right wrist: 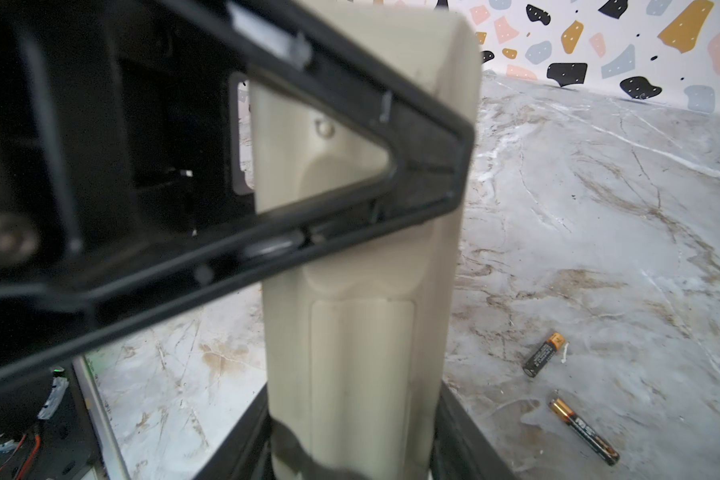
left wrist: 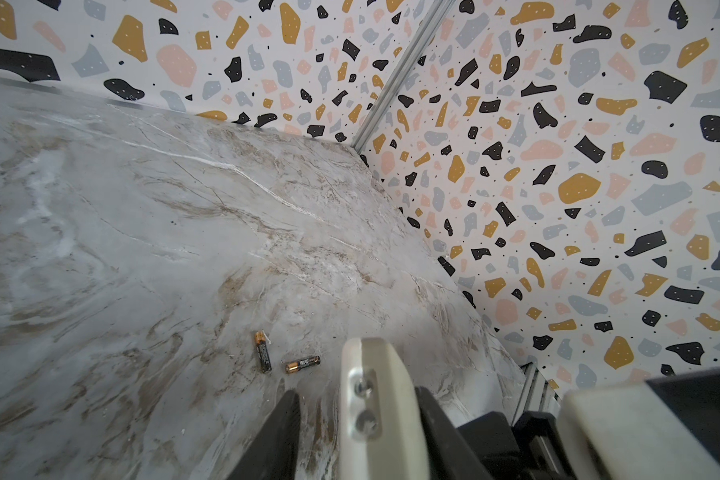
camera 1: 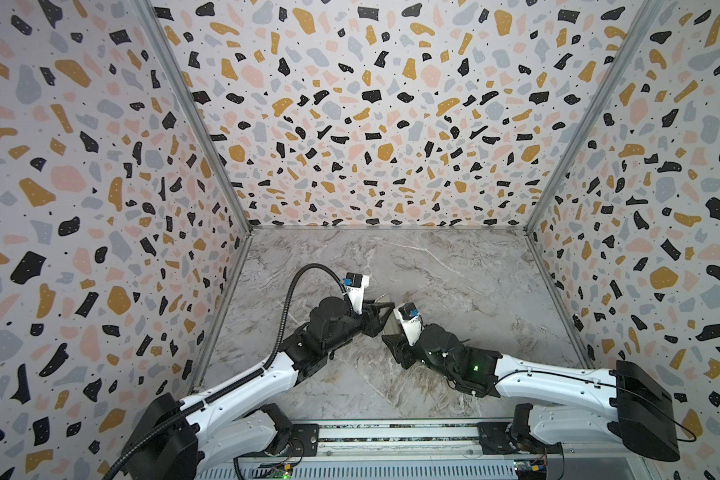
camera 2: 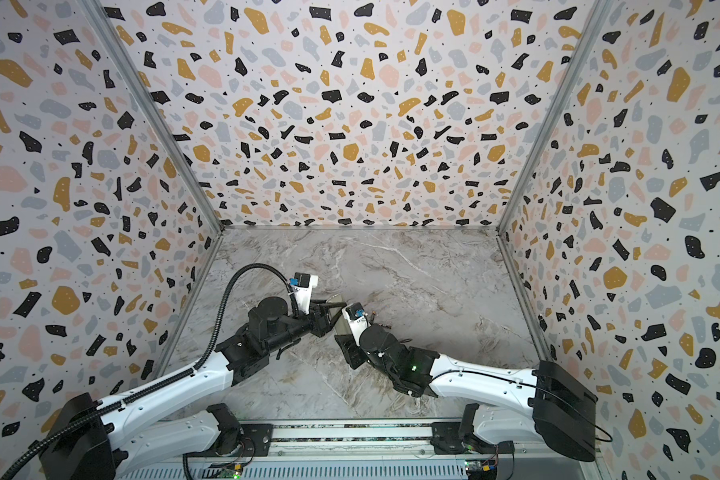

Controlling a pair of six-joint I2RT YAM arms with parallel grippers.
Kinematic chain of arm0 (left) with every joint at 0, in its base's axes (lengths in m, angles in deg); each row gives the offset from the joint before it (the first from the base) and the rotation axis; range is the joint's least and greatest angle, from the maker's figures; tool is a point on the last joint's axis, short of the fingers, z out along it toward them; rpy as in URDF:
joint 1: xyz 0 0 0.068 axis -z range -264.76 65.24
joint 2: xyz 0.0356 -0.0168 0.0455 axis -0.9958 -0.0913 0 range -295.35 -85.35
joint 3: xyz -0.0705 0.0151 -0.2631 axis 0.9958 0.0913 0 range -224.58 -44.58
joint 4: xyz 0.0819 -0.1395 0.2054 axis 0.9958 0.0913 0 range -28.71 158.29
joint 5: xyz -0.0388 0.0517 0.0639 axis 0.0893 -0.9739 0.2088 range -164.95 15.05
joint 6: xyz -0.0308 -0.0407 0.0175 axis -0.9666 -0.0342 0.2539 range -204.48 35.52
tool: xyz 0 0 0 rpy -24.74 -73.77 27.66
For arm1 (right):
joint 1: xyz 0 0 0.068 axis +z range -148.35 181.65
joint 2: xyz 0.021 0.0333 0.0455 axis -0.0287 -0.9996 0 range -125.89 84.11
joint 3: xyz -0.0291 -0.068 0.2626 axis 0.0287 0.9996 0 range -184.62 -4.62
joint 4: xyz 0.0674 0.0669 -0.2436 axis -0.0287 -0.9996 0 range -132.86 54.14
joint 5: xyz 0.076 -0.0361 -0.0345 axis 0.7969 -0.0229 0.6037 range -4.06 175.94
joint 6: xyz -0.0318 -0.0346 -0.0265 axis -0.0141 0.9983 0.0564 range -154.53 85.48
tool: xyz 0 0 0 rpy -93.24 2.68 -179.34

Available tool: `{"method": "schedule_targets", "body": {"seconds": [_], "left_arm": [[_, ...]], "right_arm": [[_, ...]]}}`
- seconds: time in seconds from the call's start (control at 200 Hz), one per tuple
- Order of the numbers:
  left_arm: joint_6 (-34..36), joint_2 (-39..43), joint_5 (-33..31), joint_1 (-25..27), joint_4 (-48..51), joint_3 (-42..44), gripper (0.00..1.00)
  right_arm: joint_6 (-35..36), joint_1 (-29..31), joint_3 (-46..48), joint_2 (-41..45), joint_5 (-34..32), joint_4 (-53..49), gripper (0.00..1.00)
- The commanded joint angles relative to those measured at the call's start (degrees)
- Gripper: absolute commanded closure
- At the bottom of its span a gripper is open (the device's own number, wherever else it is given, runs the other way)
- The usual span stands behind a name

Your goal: Load the batteries into the remote control

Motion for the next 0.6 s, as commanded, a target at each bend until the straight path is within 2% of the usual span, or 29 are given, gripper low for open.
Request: {"method": "schedule_targets", "body": {"seconds": [0.0, 0.115, 0.21, 0.32, 0.485, 0.546, 0.596], "left_arm": [[0.9, 0.0, -0.9, -0.2, -0.5, -1.3, 0.64], [0.8, 0.0, -0.7, -0.2, -0.5, -1.2, 0.73], [0.9, -0.1, -0.5, -0.2, -0.3, -1.5, 0.76], [1.4, -0.8, -1.8, -0.2, 1.4, -2.1, 0.83], [1.8, -2.2, -4.3, -0.3, 2.5, -2.4, 0.98], [2.3, -2.7, -4.4, -0.3, 3.2, -3.3, 1.00], [2.6, -3.1, -4.4, -0.4, 4.7, -4.0, 1.00]], "right_arm": [[0.8, 0.5, -1.6, 0.5, -1.1, 0.7, 1.00], [1.1, 0.5, -1.6, 0.5, -1.3, 0.8, 1.00], [1.5, 0.5, -1.3, 0.5, -1.3, 1.2, 0.99], [2.0, 0.5, -1.5, 0.4, -1.6, 1.5, 0.95], [2.2, 0.5, -3.8, -0.8, -2.9, -1.7, 0.79], [1.6, 0.5, -4.4, -1.2, -3.2, -2.6, 0.73], [1.6, 0.5, -4.3, -1.3, -2.6, -2.4, 0.63]]}}
